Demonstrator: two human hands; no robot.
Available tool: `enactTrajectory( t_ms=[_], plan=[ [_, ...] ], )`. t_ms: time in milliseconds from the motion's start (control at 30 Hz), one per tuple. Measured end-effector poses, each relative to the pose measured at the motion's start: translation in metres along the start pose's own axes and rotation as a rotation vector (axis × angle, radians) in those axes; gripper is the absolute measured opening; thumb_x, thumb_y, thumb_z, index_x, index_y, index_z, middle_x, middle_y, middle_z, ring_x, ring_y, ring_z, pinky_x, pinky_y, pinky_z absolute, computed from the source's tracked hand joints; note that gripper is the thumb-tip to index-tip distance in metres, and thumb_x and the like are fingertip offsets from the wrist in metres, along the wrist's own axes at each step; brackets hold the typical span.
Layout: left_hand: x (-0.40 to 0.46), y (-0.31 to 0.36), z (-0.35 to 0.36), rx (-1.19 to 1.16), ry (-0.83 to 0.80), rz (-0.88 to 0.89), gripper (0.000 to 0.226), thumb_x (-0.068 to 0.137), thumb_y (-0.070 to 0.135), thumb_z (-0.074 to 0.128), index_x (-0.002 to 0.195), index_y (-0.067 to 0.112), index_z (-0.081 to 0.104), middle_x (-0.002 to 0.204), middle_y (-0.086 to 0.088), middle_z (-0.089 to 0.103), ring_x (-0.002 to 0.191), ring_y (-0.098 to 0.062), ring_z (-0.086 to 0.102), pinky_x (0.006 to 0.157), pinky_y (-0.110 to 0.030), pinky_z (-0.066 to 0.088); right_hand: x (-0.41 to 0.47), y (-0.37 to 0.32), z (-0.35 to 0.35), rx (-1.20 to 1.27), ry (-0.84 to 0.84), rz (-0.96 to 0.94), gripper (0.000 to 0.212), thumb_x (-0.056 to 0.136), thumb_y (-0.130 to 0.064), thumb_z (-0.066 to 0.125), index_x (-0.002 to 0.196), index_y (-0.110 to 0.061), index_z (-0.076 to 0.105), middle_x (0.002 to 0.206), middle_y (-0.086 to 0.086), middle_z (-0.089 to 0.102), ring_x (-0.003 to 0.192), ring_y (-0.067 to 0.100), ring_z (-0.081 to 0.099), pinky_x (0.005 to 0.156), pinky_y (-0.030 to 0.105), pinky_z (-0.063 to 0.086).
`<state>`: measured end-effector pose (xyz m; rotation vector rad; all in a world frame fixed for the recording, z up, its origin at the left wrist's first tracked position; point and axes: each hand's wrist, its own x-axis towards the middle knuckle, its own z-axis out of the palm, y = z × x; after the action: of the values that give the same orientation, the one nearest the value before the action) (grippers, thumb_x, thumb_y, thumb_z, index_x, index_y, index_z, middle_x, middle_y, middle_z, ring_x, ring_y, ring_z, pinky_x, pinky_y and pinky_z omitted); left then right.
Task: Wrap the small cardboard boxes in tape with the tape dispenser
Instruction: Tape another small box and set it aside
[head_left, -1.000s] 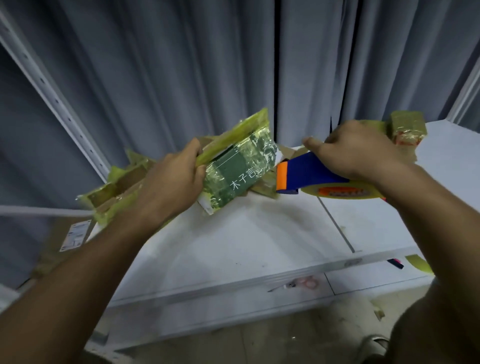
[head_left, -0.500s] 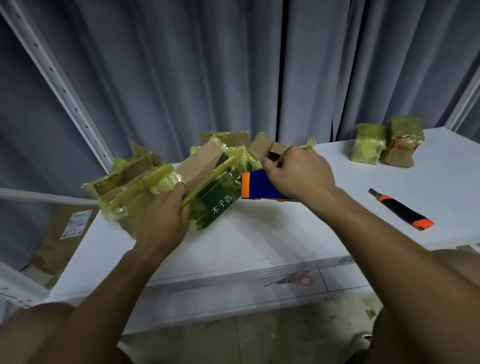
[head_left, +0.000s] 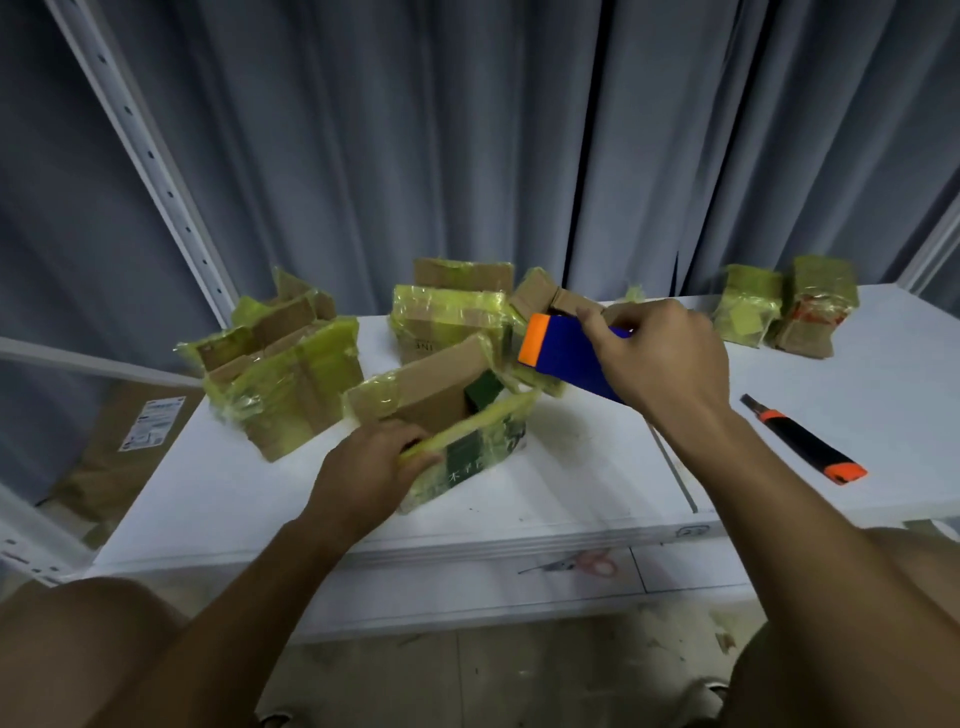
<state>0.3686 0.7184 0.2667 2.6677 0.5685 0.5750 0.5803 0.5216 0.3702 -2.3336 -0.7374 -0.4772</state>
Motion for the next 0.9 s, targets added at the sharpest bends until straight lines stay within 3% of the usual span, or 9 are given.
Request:
enactTrajectory(
  t_ms=[133,267,433,533,600,667,767,900],
  plan=[
    [0.005,0.006,0.01,0.016,0.146,-0.014,0.027,0.09,0.053,0.056,0.103,0.033,0.069,0.084,0.019,0.063,0.101,-0.015,0.048,0.084,-0.036,0.044,-0.001,0.003,-0.001,0.057,-0.004,0.015,0.057,0.094,-0.063,0.047,0.077,-0.017,0.075,0.066,0.004,0.067,0.064,0.022,0.061,0.051,0.028,0.039],
    [0.016,-0.001,0.017,0.048,0.148,-0.058,0.03,0.084,0.053,0.05,0.076,0.033,0.071,0.081,0.024,0.065,0.104,-0.018,0.053,0.096,-0.038,0.034,-0.007,0.0,0.008,0.102,-0.05,0.005,0.051,0.096,-0.059,0.052,0.081,-0.016,0.077,0.068,0.002,0.067,0.064,0.021,0.059,0.051,0.027,0.035],
    [0.023,0.008,0.011,0.01,0.165,-0.183,0.02,0.079,0.039,0.058,0.074,0.031,0.076,0.116,0.011,0.056,0.121,-0.019,0.027,0.095,-0.036,0.022,-0.01,-0.007,0.019,0.122,-0.073,-0.003,0.052,0.096,-0.056,0.053,0.076,-0.013,0.076,0.069,0.006,0.07,0.064,0.022,0.06,0.055,0.03,0.043],
    [0.026,0.001,0.009,0.091,0.147,-0.202,0.029,0.079,0.036,0.065,0.107,0.039,0.07,0.152,0.004,0.032,0.14,-0.025,0.012,0.108,-0.054,0.02,-0.01,-0.011,0.024,0.144,-0.093,0.006,0.052,0.096,-0.056,0.054,0.074,-0.014,0.075,0.067,0.004,0.067,0.06,0.016,0.057,0.053,0.029,0.04],
    [0.029,-0.002,0.012,0.129,0.122,-0.274,0.069,0.077,0.039,0.072,0.14,0.038,0.044,0.161,0.0,0.009,0.148,-0.029,-0.002,0.112,-0.061,0.012,-0.009,-0.014,0.026,0.145,-0.108,0.003,0.051,0.096,-0.056,0.054,0.075,-0.014,0.075,0.065,0.002,0.064,0.058,0.009,0.054,0.051,0.026,0.038],
    [0.032,-0.004,0.012,0.17,0.09,-0.355,0.096,0.077,0.05,0.071,0.154,0.034,0.014,0.163,-0.005,0.001,0.149,-0.033,-0.006,0.114,-0.061,0.007,-0.008,-0.015,0.03,0.149,-0.124,0.0,0.053,0.096,-0.058,0.054,0.076,-0.014,0.075,0.066,0.002,0.066,0.059,0.009,0.055,0.052,0.028,0.04],
    [0.034,-0.007,0.011,0.152,0.048,-0.413,0.109,0.078,0.058,0.069,0.156,0.025,0.001,0.157,-0.011,0.02,0.145,-0.036,0.012,0.113,-0.06,0.013,-0.008,-0.017,0.034,0.178,-0.149,0.01,0.053,0.096,-0.06,0.053,0.08,-0.015,0.076,0.069,0.001,0.068,0.061,0.009,0.057,0.054,0.028,0.043],
    [0.031,-0.01,0.012,0.236,0.123,-0.328,0.092,0.078,0.061,0.068,0.15,0.019,0.029,0.135,-0.01,0.042,0.127,-0.033,0.033,0.104,-0.052,0.026,-0.006,-0.018,0.034,0.192,-0.153,0.024,0.053,0.096,-0.059,0.054,0.078,-0.015,0.076,0.066,-0.001,0.065,0.061,0.009,0.057,0.053,0.028,0.042]
  ],
)
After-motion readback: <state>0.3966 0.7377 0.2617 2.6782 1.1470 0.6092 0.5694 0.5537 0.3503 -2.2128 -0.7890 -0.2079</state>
